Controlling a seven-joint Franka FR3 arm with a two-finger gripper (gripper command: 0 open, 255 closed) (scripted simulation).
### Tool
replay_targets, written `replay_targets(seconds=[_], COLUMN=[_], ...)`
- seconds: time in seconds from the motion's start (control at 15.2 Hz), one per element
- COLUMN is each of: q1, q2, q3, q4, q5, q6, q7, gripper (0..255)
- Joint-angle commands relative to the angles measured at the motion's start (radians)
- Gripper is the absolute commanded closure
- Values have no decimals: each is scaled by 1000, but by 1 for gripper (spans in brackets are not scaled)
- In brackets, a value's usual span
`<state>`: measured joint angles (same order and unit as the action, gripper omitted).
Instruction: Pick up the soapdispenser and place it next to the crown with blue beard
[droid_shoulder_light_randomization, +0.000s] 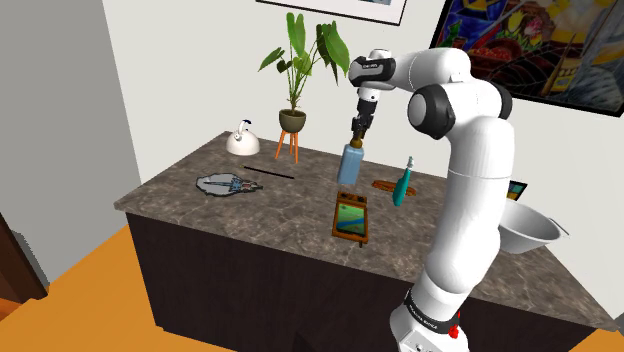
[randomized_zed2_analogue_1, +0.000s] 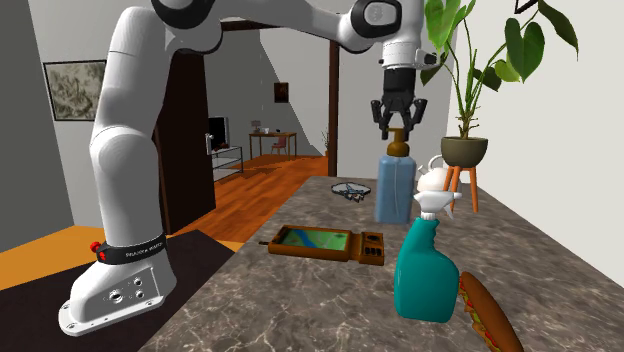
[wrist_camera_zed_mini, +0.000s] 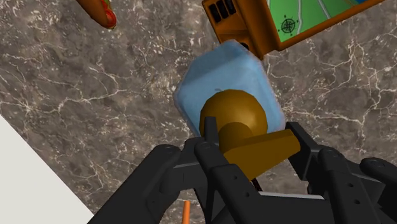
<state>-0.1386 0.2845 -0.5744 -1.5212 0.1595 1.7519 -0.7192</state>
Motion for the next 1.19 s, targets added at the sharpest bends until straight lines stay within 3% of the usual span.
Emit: replay_targets(seconds=[0.0,0.53,1.12], q1=[37,164,280], q2=[-26,-71,-40], q3=[11,72,145], q4=[-26,-73,-25], q5=[-16,-50,-51], q6=[7,23,11], q7=[48,236,428], gripper=[255,255,255])
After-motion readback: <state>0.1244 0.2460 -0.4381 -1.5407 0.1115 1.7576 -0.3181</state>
